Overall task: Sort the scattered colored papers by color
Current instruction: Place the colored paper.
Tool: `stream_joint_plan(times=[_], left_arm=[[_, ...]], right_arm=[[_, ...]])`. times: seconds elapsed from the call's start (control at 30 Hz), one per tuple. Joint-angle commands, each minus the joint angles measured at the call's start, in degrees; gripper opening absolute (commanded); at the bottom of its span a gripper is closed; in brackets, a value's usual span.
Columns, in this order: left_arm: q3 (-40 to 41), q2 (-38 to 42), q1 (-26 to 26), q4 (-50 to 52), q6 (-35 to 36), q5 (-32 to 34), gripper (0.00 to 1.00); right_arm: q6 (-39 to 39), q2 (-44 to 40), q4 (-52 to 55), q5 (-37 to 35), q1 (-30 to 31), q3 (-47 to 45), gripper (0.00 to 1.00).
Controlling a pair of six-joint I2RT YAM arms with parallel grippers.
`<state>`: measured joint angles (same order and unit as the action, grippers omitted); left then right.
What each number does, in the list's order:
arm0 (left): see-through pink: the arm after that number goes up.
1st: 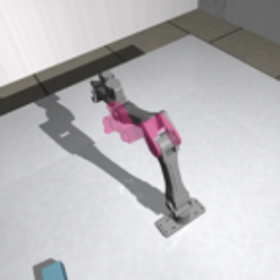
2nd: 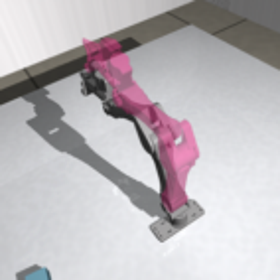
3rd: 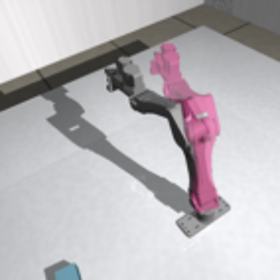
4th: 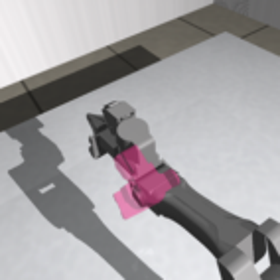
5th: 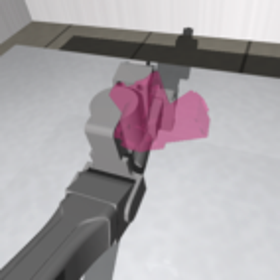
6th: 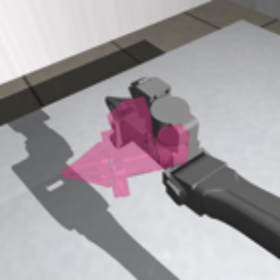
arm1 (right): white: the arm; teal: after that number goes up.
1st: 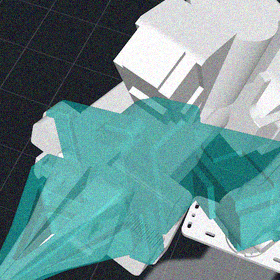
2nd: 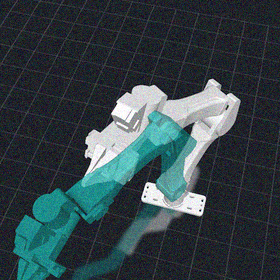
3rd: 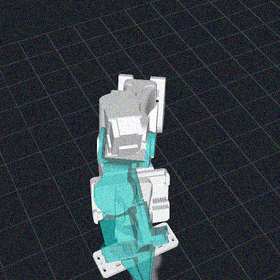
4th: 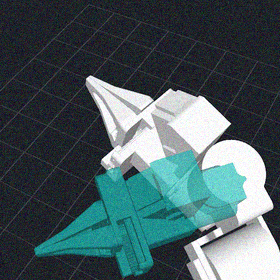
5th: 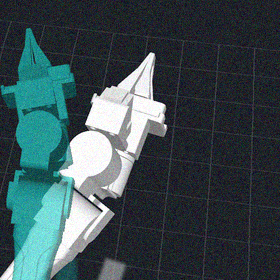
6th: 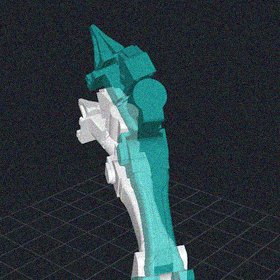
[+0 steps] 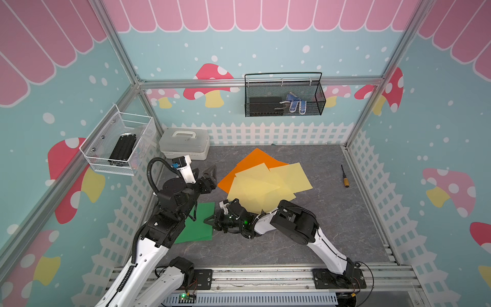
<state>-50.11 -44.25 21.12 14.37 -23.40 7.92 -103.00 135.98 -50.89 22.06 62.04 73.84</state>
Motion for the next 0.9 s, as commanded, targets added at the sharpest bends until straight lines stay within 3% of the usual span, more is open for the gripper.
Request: stream_joint_plan(times=[0.0, 0.3, 0.67, 0.87], left_arm=[[0.83, 0.74, -0.29, 0.39, -0.33, -0.41, 0.8], [0.71, 1.07, -0.36, 0.31, -0.57, -0.63, 0.8], [0.81, 0.43, -0.38, 0.35, -0.75, -1.24, 0.8], [0.89, 0.22, -0.31, 0.29, -0.73, -1.15, 0.8]], right_arm=[[-4.99, -1.29, 4.73, -1.89, 0.69, -1.16, 0.22], [6.0, -6.79, 28.27, -1.16, 0.95, 1.91, 0.24], [10.13, -7.45, 37.55, 0.22, 1.77, 5.09, 0.24], [17.81, -7.58, 50.03, -0.12, 1.88, 12.54, 0.24]])
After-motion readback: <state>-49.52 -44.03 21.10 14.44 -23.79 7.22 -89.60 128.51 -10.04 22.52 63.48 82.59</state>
